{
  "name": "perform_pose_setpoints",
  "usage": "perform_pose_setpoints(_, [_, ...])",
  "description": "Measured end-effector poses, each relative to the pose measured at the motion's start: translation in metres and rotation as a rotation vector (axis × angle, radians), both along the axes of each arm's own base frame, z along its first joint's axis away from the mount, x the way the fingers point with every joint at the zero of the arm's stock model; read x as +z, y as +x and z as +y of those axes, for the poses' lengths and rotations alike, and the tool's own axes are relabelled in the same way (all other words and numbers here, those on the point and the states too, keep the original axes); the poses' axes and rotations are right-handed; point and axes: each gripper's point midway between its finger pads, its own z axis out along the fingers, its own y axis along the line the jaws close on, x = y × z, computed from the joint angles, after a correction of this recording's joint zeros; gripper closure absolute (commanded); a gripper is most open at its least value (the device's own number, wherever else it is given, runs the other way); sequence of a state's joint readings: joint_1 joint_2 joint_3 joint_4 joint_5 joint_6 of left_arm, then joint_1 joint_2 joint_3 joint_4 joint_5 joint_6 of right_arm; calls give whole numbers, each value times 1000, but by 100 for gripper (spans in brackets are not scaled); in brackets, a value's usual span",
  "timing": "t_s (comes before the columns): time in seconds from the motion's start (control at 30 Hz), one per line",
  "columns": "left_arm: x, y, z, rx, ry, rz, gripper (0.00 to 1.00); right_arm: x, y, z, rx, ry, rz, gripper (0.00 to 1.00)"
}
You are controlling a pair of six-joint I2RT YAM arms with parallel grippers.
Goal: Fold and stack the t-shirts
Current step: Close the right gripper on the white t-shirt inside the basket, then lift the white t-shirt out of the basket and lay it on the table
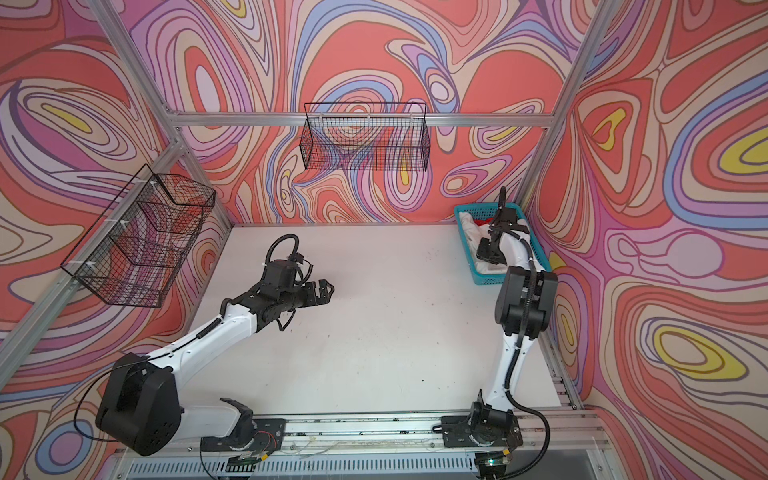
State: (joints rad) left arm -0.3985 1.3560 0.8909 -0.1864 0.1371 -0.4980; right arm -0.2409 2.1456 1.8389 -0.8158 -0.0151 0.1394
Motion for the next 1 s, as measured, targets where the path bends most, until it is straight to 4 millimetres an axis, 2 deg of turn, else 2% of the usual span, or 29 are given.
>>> perform_pose_setpoints(0.07, [4, 2, -2, -2, -4, -9, 0, 7, -1, 1, -3, 6, -13, 100])
perform_pose_setpoints(0.17, [10, 5, -3, -5, -5, -22, 0, 36, -2, 5, -7, 18, -70, 100])
perform_pose_setpoints(0.23, [13, 8, -4, -9, -5, -29, 0, 70, -3, 9, -12, 25, -141, 100])
perform_pose_setpoints(0.37, [21, 13, -6, -17, -2, -48, 0, 153, -13, 21, -4, 46, -330, 100])
perform_pose_setpoints(0.47, [29, 18, -9, -27, -3, -65, 0, 217, -26, 36, 19, 88, -489, 100])
perform_pose_setpoints(0.6, [39, 22, -12, -35, -11, -85, 0, 292, -46, 60, 86, 149, -693, 100])
perform_pose_setpoints(0.83, [53, 12, -6, -29, -20, -122, 0, 416, -83, 129, 334, 273, -1004, 100])
perform_pose_setpoints(0.9, [59, 6, -2, -21, -24, -142, 0, 452, -98, 149, 414, 312, -1079, 100])
perform_pose_setpoints(1.0, [64, -2, 4, -8, -27, -164, 0, 507, -131, 177, 541, 369, -1203, 100])
